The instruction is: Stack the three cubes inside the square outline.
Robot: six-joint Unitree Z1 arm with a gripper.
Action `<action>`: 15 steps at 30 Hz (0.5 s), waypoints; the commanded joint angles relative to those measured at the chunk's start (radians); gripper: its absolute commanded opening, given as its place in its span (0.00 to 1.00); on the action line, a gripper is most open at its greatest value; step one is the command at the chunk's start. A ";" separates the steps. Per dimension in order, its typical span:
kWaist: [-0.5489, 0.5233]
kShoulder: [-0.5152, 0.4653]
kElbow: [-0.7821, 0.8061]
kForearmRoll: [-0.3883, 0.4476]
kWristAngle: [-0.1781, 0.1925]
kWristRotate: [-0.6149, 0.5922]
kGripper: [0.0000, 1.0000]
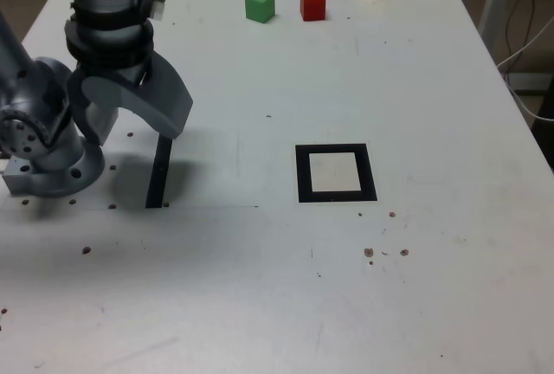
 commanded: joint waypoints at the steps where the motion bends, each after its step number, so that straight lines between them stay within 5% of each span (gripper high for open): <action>1: -0.002 -0.002 -0.006 0.007 0.004 0.001 0.97; 15: -0.009 0.001 -0.138 0.107 0.061 0.014 0.95</action>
